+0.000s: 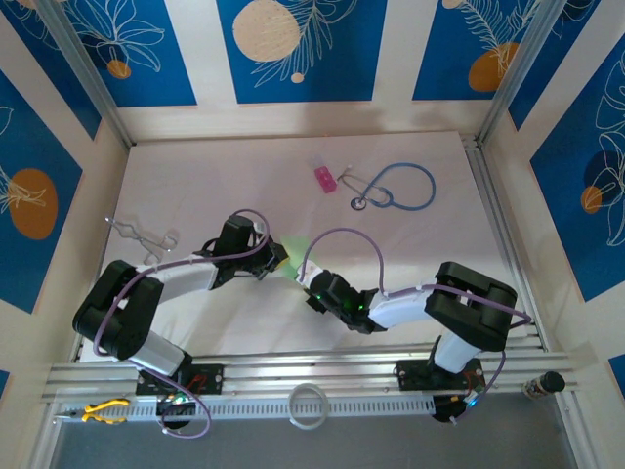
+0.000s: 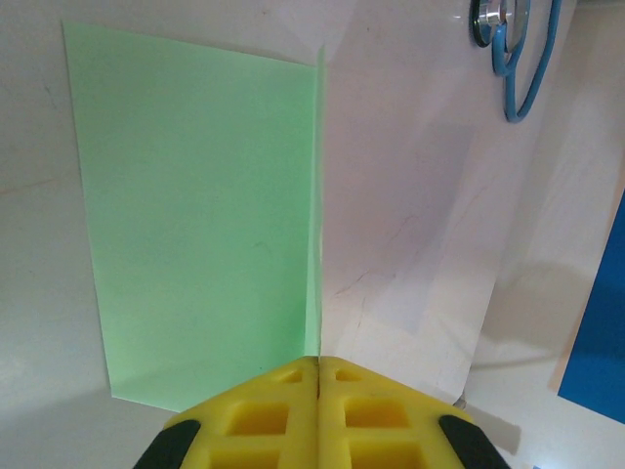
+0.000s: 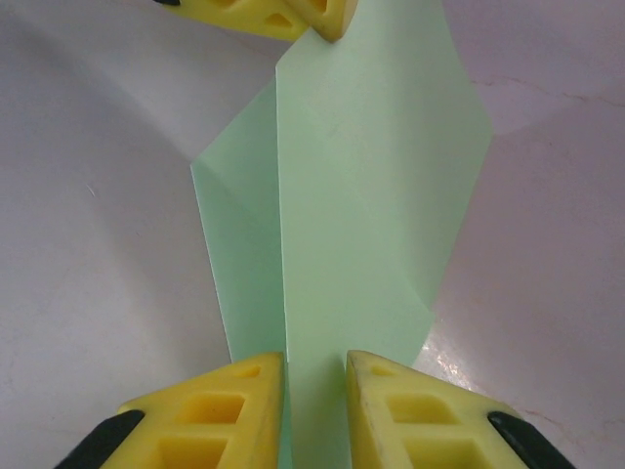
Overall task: Fold a paper plane with a square sheet of paper (pick it up from the middle)
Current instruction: Fourth fold the wing at the center of the table.
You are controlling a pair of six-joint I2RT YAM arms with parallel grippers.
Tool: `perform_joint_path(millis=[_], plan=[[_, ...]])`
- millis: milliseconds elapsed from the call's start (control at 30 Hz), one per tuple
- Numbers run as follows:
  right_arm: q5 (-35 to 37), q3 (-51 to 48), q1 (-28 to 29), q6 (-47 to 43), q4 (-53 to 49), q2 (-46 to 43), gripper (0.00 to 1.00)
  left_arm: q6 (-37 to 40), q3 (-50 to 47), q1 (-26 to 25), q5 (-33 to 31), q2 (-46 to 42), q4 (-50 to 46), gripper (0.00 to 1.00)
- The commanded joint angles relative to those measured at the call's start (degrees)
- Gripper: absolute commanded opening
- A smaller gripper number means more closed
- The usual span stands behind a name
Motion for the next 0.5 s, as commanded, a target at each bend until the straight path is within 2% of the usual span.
perform_joint_path(millis=[0,467], plan=[[1.42,-0.48,0.12,1.90,0.27,-0.57,0.25,-0.46,1.21,-0.17,-0.28,-1.27,-0.42,0.00],[1.12,0.14,-0.56,3.17,-0.91,-0.05,0.23,0.33,1.65,-0.17,-0.55,-1.51,-1.48,0.00]])
